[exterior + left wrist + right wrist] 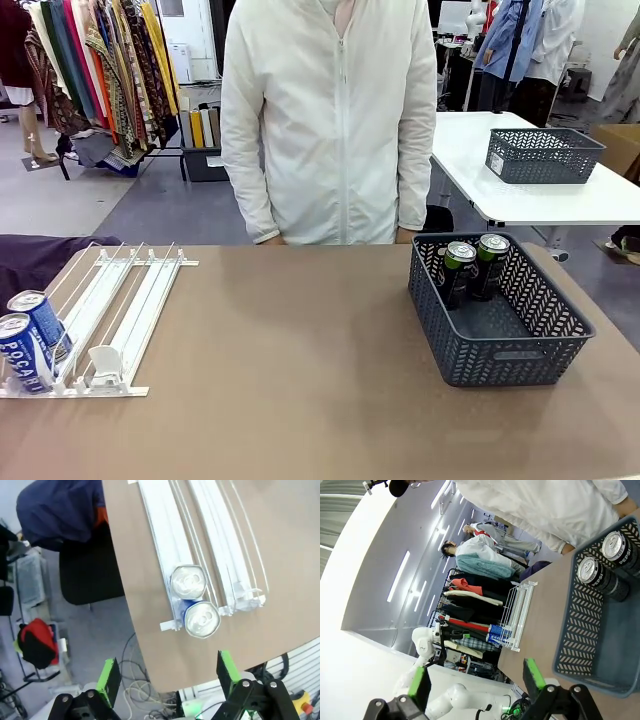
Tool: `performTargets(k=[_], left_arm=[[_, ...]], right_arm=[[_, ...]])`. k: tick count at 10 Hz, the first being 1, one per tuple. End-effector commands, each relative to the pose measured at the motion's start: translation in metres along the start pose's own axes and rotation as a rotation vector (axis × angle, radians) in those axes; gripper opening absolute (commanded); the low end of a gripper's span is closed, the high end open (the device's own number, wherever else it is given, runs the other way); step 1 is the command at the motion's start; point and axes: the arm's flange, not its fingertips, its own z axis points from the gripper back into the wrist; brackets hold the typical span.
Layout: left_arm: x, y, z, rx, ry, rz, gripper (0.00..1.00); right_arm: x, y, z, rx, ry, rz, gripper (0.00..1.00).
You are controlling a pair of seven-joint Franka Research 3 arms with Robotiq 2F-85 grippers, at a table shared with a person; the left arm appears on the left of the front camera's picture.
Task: Retrieve and store the cans from the dispenser.
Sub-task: Pick up one can from the Automatic Can Dispenser and place it in the middle of the table.
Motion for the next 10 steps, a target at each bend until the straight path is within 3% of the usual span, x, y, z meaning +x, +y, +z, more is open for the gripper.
performTargets(k=[1,3,10], left_arm=[[0.006,-0.021,-0.033,-0.012,0.002,-0.03,1.0],[0.007,-0.031,-0.053,-0.027,0.011,0.016,1.0],[0.002,-0.03,-0.131,-0.142,0.244,0.04,1.0]], right_arm=[[0.003,0.004,0.0,0.012,-0.007,0.002,1.0],[0.003,0.004,0.0,0.012,-0.007,0.002,1.0],[0.003,0.004,0.0,0.012,-0.007,0.002,1.0]])
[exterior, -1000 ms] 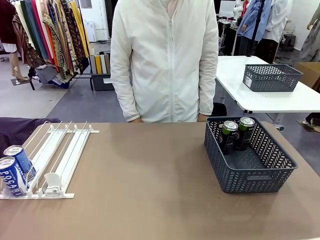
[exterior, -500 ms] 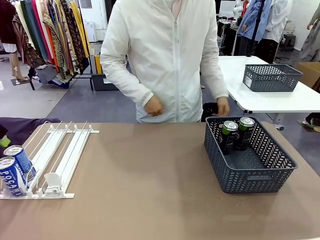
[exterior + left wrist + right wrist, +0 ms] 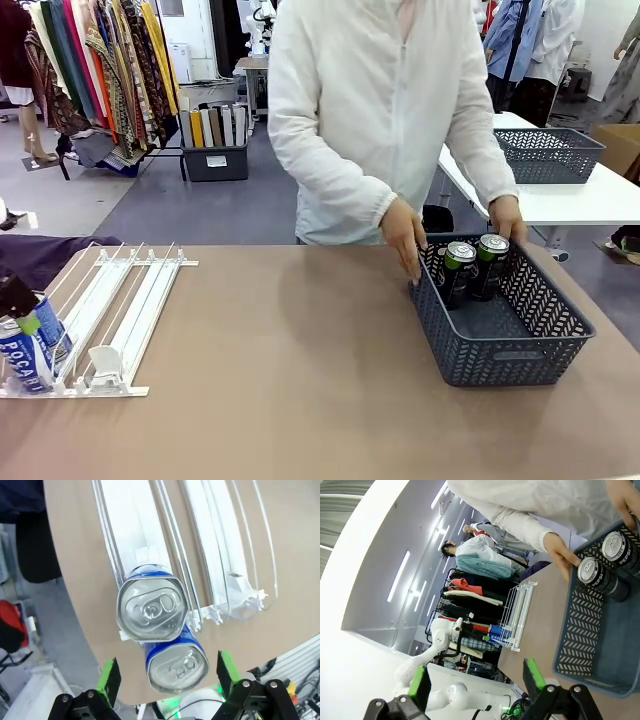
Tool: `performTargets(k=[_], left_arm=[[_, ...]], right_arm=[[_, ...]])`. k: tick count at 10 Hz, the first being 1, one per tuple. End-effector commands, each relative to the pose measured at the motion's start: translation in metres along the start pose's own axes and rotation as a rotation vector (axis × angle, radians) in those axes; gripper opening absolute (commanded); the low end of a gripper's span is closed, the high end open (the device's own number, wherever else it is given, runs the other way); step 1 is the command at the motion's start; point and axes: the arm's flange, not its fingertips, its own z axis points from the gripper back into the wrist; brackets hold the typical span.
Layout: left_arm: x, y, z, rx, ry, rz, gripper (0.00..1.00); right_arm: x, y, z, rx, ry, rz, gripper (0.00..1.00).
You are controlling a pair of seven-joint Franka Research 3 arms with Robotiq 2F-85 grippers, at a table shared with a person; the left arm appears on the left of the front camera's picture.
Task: Retrieve and store the cans from the dispenser.
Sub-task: Pick up one can from the Automatic Can Dispenser and place it in the middle of the table.
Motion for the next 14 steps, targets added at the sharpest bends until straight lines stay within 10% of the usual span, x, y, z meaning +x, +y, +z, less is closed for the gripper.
performTargets(k=[1,9,11,14], left_arm=[[-0.015,-0.005,-0.028,-0.036,0.026,0.008,1.0],[-0.006,-0.009,-0.047,-0.037,0.061,0.018,1.0],[-0.008,-0.008,-0.046,-0.025,0.038,0.018,0.0],[-0.011,-0.009,-0.045,-0.003,0.035,0.026,0.0]], right_arm=[[0.003,0.004,0.0,0.012,-0.007,0.002,1.0],[0.003,0.004,0.0,0.012,-0.007,0.002,1.0],[0.003,0.004,0.0,0.012,-0.007,0.002,1.0],[0.003,0.004,0.0,0.012,-0.007,0.002,1.0]])
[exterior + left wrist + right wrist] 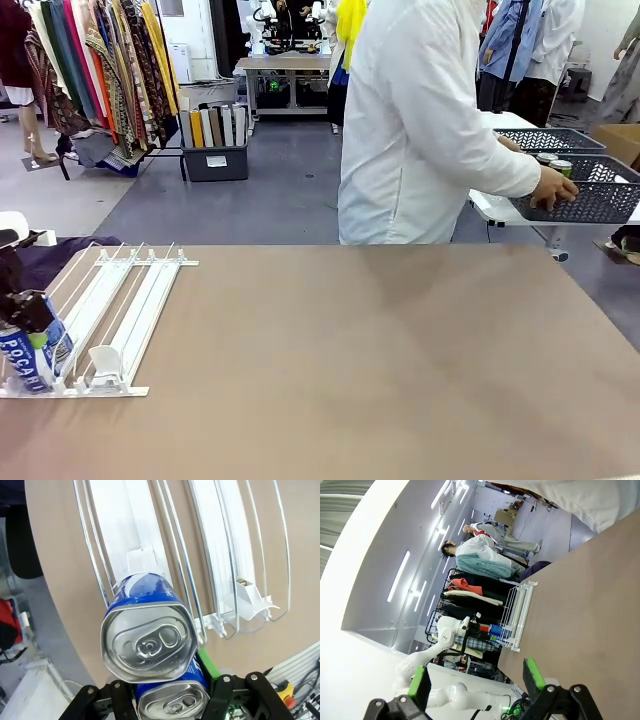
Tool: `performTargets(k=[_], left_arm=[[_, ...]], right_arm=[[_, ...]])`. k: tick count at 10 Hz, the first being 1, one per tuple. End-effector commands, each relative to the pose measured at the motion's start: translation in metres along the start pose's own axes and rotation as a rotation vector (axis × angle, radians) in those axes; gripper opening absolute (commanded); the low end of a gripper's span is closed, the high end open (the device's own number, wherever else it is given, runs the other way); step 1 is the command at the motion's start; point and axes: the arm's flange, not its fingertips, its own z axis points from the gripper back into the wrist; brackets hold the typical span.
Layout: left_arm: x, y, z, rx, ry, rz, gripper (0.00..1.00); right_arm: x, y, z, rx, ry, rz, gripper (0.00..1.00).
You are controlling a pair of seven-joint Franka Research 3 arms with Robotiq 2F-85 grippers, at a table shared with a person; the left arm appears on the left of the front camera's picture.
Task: Retrieve and store the cans from the dispenser.
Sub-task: Pick up one can from the Automatic Can Dispenser and place it in the middle of the table.
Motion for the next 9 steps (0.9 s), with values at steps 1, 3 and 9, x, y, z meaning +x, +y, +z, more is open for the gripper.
performTargets(k=[1,3,9], left_arm=[[-0.023,-0.009,-0.013,0.016,-0.017,0.012,0.0],[-0.026,-0.012,-0.009,0.023,-0.02,0.007,0.0],[-0.097,-0.031,0.125,0.1,-0.248,-0.075,0.0]], right_arm=[[0.003,0.004,0.0,0.012,-0.007,0.002,1.0],[0.003,0.004,0.0,0.012,-0.007,0.002,1.0],[0.003,0.004,0.0,0.012,-0.007,0.002,1.0]])
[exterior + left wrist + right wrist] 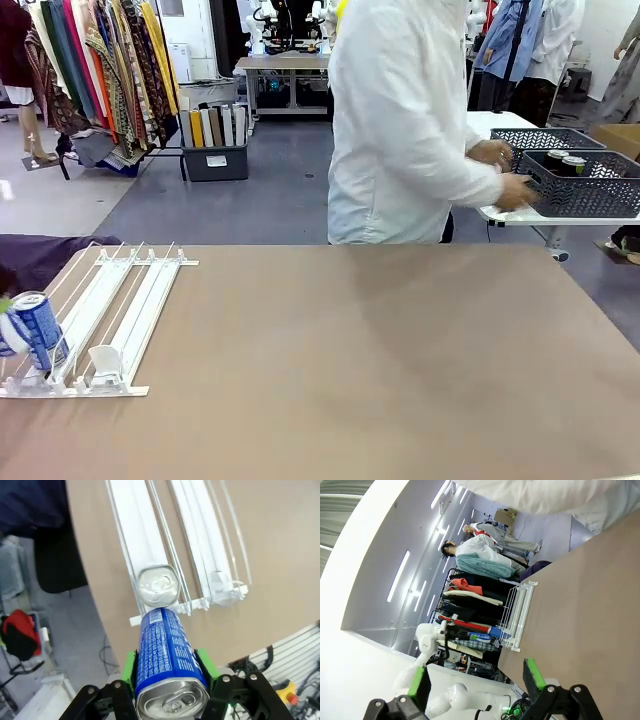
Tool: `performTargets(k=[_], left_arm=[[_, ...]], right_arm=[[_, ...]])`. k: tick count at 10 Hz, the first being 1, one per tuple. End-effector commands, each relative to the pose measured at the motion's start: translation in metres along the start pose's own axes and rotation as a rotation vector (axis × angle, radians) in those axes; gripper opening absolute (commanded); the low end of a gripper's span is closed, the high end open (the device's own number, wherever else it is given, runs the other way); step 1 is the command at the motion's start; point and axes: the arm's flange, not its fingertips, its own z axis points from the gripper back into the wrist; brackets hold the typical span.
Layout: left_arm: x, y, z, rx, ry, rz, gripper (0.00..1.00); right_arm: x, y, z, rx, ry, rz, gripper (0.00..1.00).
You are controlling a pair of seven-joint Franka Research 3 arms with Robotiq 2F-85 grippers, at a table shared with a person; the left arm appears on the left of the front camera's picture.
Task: Retrieve and store the cans from the dispenser.
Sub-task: Pick up one can from the Automatic Can Dispenser and place it in the middle of the table.
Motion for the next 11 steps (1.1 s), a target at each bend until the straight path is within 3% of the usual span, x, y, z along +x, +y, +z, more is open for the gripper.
performTargets(k=[1,4,6,7,11], left_arm=[[-0.047,-0.016,0.053,0.055,-0.111,-0.058,0.0],[-0.05,-0.008,0.114,-0.04,-0.205,-0.108,0.0],[-0.042,0.009,0.112,-0.158,-0.216,-0.072,0.0],[-0.059,-0.012,0.121,-0.028,-0.213,-0.085,0.0],[-0.059,-0.012,0.121,-0.028,-0.213,-0.085,0.0]], right_arm=[[0.003,0.004,0.0,0.011,-0.007,0.002,1.0],[0.003,0.004,0.0,0.011,-0.007,0.002,1.0],[0.003,0.004,0.0,0.011,-0.007,0.002,1.0],[0.003,0.004,0.0,0.011,-0.007,0.002,1.0],[0.003,0.004,0.0,0.011,-0.007,0.002,1.0]])
